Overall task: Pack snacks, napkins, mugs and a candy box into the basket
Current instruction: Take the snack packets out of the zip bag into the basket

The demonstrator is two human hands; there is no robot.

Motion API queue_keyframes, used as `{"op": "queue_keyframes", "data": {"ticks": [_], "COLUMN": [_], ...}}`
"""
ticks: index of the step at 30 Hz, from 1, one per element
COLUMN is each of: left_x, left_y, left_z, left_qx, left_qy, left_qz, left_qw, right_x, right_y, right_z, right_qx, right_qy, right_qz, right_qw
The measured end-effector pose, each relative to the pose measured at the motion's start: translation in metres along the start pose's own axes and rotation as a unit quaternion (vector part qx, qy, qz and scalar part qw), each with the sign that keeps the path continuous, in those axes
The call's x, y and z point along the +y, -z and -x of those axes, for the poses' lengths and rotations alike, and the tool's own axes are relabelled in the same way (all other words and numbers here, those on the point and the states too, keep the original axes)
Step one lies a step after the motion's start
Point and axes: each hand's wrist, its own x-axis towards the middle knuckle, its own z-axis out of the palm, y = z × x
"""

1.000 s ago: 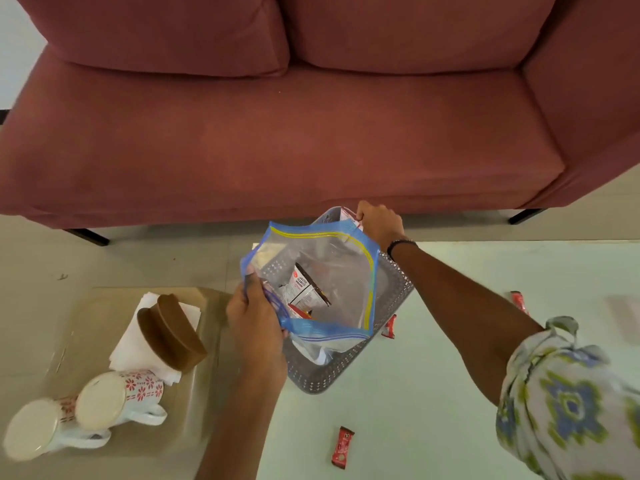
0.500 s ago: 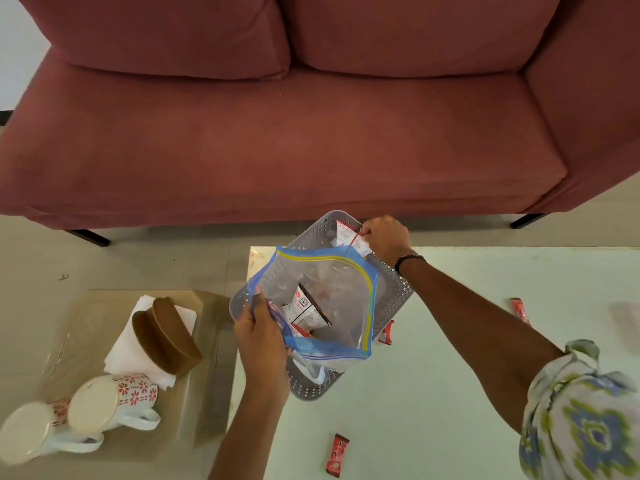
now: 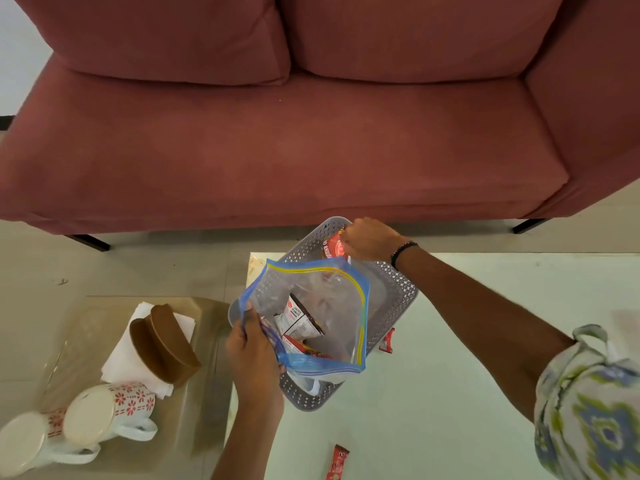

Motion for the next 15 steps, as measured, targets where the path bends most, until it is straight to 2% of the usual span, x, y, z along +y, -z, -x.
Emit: {"op": "queue_keyframes", "data": {"ticks": [3,8,10,15], "left_x": [-0.003,-0.001,0.000,0.000], "left_y": [0.000,-0.003,-0.006,-0.011], "left_z": [-0.002,-0.003,-0.004,-0.007], "left_qx": [-0.004,-0.023,-0.028,-0.040], "left_qy": [-0.004,0.000,0.003,0.008], "left_qz": [0.001,0.021,0.025,0.024], "left_qw": [1.000,1.000,0.999,0.999], "right_x": [-0.004,0.000,0.007,0.022], "right_y": [-0.022,-0.042,-0.041,-0.033], "right_z": [-0.003,-0.010,-0.012,-0.017], "right_qx": [0.004,0.056,0.078,0.081], "right_qy": [-0.100,-0.213,-0.225,-0.166], "right_qz": [-0.097,-0.222,-0.236,-0.151], "right_qw": [0.990,0.950,0.942,0.971]}}
